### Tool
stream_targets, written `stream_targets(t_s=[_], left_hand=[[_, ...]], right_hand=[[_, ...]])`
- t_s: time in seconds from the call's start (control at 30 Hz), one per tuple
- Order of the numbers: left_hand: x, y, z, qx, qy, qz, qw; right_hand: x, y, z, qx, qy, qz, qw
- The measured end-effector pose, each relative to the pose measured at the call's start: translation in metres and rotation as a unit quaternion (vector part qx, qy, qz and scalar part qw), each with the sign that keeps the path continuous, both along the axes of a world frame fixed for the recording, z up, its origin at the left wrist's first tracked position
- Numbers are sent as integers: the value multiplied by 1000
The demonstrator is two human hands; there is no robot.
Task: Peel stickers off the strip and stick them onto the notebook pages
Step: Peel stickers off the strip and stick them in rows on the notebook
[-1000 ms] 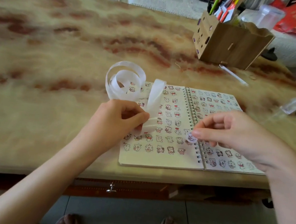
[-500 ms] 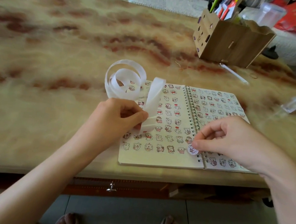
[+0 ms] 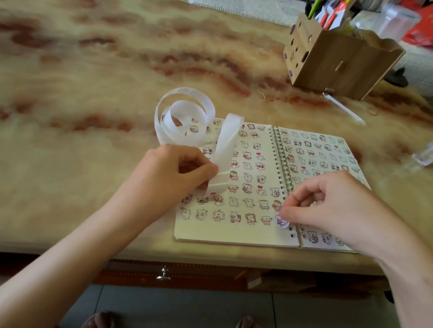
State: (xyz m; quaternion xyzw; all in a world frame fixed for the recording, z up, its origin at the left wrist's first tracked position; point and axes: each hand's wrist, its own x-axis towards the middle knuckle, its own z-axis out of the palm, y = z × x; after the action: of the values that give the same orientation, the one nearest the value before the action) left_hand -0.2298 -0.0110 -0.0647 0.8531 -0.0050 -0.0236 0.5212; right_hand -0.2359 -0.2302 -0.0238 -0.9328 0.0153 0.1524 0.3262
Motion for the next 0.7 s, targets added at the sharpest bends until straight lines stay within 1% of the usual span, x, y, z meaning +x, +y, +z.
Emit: stream_targets(t_s=[0.13,0.43,0.7], left_hand=[[0,0,0,4,0,0,1000],[0,0,0,-2,1,2,1000],[1,-1,-1,0,-5,0,1000]], right_hand=[[-1,2,-1,-17,-9,-6,1000],[-3,8,-4,-88,-35,1,995],[0,1,-8,-89,-28,10,996]])
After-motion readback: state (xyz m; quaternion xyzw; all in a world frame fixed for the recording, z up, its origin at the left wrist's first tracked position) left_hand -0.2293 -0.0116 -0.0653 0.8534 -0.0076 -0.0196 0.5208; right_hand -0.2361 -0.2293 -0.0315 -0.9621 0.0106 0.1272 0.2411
